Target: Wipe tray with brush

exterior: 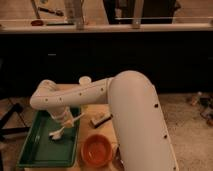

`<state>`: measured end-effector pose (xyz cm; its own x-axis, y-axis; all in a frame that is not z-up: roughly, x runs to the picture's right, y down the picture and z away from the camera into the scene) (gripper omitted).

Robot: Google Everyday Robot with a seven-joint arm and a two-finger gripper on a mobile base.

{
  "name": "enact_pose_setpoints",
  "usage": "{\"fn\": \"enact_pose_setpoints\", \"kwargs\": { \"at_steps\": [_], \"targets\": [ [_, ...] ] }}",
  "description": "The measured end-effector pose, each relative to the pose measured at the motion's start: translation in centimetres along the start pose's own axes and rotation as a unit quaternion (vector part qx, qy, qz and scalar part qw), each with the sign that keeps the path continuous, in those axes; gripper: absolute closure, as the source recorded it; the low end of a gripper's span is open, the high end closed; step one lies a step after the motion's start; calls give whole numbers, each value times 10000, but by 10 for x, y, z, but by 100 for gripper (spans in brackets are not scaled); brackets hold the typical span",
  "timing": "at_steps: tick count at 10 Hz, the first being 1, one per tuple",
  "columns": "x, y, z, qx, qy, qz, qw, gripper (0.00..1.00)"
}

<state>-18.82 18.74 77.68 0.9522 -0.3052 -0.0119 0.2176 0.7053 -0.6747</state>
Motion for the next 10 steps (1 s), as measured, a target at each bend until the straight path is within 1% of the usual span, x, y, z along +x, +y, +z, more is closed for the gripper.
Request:
{"fn": "enact_pose_setpoints", "kwargs": {
  "at_steps": [1,7,9,10],
  "targets": [
    [-1,0,4,-49,-3,-7,10000,100],
    [-1,0,3,-48,-1,-6,10000,100],
    [5,-5,8,-177,228,74,9996,100],
    [11,-9,10,-260,420,140,9987,100]
  ]
}}
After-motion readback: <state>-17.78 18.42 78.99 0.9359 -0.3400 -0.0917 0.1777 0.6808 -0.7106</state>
